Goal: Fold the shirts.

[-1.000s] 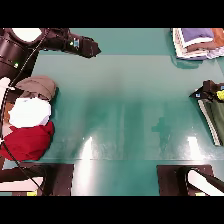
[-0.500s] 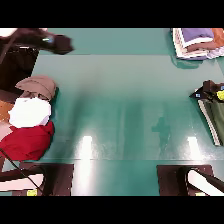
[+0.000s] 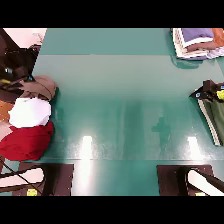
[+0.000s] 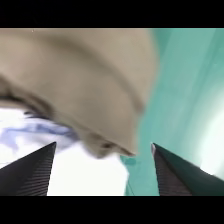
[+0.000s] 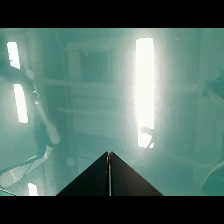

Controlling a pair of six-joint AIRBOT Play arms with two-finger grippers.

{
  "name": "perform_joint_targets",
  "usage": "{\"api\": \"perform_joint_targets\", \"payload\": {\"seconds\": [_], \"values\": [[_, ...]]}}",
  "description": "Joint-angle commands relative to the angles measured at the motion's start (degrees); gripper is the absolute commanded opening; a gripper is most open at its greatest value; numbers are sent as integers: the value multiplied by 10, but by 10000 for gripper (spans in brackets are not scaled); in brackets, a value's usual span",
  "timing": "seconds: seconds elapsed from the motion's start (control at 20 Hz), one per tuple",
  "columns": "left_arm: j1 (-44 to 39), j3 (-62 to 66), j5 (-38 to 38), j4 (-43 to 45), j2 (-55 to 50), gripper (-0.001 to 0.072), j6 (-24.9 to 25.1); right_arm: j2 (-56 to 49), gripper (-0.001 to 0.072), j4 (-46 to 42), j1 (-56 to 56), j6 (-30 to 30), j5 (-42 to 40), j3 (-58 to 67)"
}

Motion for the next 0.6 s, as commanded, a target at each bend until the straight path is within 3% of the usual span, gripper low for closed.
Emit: {"api": "perform_joint_targets", "payload": {"seconds": [0.0,0.3,0.35,0.4,0.45,0.55], "values": [[23,-99,106,-26,-10,720,-8,0,14,0,0,0,-6,0],[23,-105,183,-127,-56,720,-8,0,15,1,0,0,-11,0],[23,-105,190,-137,-54,595,-8,0,15,1,0,0,-11,0],[23,-102,190,-150,-53,247,-7,0,15,1,0,0,-11,0],[23,-96,186,-163,-51,32,3,0,15,1,0,0,-13,0],[22,-72,172,-196,-32,25,32,0,14,1,0,0,-12,8]]}}
